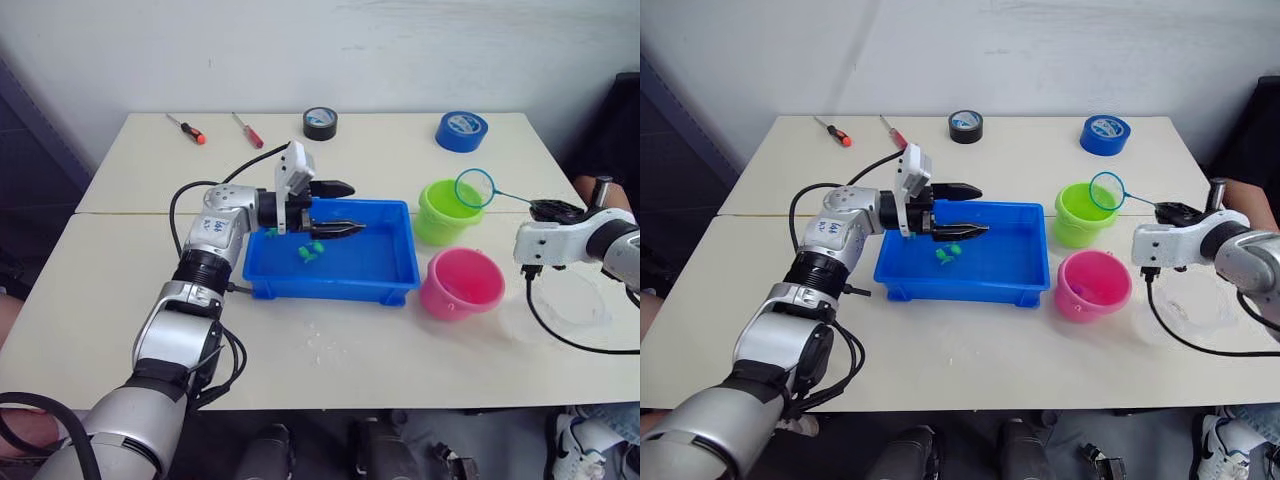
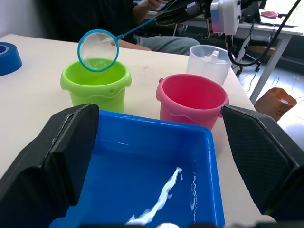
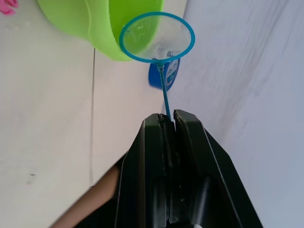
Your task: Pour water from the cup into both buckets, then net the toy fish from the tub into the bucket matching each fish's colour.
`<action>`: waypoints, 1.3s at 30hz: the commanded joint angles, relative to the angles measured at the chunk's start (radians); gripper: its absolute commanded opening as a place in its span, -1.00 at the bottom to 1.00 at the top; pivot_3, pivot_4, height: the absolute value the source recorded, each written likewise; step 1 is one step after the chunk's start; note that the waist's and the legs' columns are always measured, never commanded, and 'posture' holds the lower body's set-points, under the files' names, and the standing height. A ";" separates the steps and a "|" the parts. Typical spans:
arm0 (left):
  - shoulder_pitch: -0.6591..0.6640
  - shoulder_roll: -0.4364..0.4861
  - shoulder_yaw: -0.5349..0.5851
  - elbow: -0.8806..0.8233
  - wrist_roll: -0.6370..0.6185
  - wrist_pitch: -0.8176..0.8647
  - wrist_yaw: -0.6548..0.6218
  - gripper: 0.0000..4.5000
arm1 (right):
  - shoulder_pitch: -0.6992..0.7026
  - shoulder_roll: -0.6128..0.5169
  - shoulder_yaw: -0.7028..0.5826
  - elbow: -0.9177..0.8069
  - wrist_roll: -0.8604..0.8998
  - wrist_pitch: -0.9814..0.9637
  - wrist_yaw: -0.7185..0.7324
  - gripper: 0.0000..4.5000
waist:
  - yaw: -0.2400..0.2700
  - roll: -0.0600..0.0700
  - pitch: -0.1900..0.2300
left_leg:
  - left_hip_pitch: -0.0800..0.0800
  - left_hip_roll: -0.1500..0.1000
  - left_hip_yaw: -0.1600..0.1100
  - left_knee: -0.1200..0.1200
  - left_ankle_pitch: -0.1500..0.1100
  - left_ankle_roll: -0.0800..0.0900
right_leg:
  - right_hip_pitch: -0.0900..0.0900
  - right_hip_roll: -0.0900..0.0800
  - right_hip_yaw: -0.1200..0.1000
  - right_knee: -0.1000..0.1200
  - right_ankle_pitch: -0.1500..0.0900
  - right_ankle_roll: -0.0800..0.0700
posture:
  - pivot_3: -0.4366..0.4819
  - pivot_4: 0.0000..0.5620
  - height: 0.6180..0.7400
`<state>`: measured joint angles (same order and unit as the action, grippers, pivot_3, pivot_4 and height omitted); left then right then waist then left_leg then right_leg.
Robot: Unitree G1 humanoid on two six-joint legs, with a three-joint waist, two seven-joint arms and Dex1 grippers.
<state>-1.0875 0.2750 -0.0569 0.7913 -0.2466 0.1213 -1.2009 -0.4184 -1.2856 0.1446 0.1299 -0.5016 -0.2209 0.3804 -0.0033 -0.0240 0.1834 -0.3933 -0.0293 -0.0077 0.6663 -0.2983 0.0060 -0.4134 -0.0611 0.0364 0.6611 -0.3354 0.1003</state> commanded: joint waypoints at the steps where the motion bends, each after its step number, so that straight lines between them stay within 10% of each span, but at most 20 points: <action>1: -0.009 0.021 0.013 -0.028 0.007 -0.014 0.002 0.98 | -0.027 0.005 -0.076 0.005 0.029 -0.023 0.011 -1.00 | 0.000 0.000 0.000 | 0.000 0.000 0.000 0.000 0.000 0.000 | 0.000 0.000 0.000 0.000 0.000 0.000 | -0.05 -0.47 0.94; 13: 0.193 0.293 0.001 -0.189 0.076 -0.013 -0.066 0.98 | -0.088 0.338 -0.194 -0.471 0.697 0.810 0.382 -1.00 | -0.019 0.000 0.000 | 0.002 0.005 -0.003 0.000 0.000 -0.002 | 0.002 0.002 0.001 0.001 0.000 -0.001 | -0.05 -0.47 0.94; 26: 0.437 0.470 0.101 -0.537 0.010 0.191 0.013 0.98 | -0.147 0.448 0.089 -0.343 0.541 0.702 0.423 -1.00 | -0.002 0.000 0.000 | 0.000 0.003 -0.004 0.000 -0.001 0.000 | 0.001 0.000 0.000 -0.001 0.000 -0.001 | -0.05 -0.47 0.94; 39: 0.452 0.509 0.145 -0.624 -0.081 0.350 0.041 0.98 | -0.132 0.416 -0.031 -0.406 0.548 0.721 0.453 -1.00 | 0.000 0.000 0.000 | 0.000 0.002 -0.006 0.000 -0.002 0.001 | 0.002 -0.001 -0.001 -0.001 0.000 -0.001 | -0.05 -0.47 0.94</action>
<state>-0.6062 0.7819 0.0695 0.1976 -0.3050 0.4609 -1.1687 -0.5580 -0.8503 0.1564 -0.2139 0.0444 0.4914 0.8371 -0.0031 -0.0238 0.1833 -0.3937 -0.0269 -0.0135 0.6661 -0.3005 0.0075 -0.4119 -0.0617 0.0353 0.6601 -0.3355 0.0995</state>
